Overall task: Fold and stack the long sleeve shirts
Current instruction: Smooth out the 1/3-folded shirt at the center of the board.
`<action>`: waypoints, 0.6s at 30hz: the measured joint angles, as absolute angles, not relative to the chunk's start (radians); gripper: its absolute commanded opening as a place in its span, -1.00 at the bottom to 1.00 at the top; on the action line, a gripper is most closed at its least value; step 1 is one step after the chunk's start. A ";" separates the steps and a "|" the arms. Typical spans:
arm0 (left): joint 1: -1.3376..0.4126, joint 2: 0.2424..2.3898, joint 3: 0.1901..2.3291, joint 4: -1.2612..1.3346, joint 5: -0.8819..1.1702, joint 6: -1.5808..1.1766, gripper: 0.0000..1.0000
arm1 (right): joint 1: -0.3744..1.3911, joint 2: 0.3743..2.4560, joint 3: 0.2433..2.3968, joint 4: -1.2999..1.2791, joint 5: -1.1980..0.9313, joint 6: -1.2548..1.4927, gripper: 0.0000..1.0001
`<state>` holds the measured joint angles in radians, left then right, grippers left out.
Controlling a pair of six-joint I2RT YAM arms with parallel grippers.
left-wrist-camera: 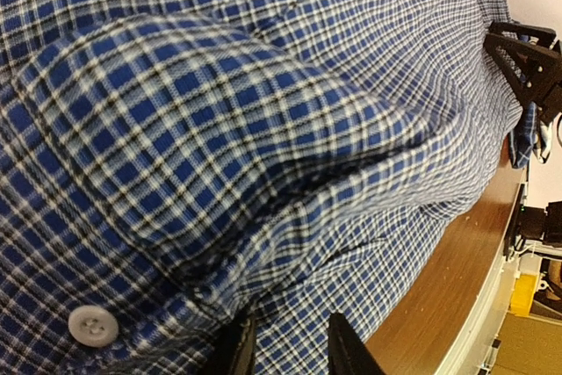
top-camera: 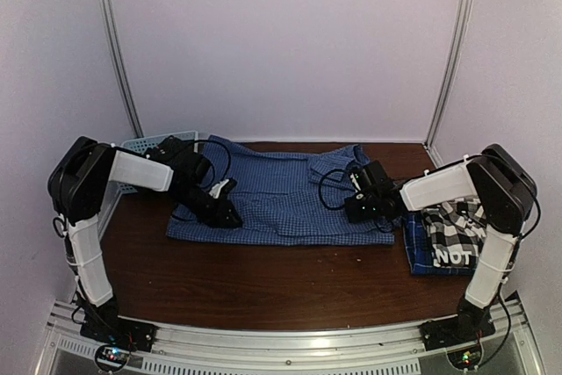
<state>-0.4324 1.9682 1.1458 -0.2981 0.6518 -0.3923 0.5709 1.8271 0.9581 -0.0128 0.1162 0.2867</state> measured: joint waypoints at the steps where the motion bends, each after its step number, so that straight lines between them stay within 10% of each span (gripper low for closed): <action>1: -0.432 1.960 1.140 -0.311 0.653 -0.389 -0.42 | 0.571 1.827 0.958 -0.012 0.112 0.287 0.07; 18: -0.432 1.898 1.143 -0.149 0.788 -0.460 -0.37 | 0.633 1.768 0.940 0.084 -0.014 0.295 0.07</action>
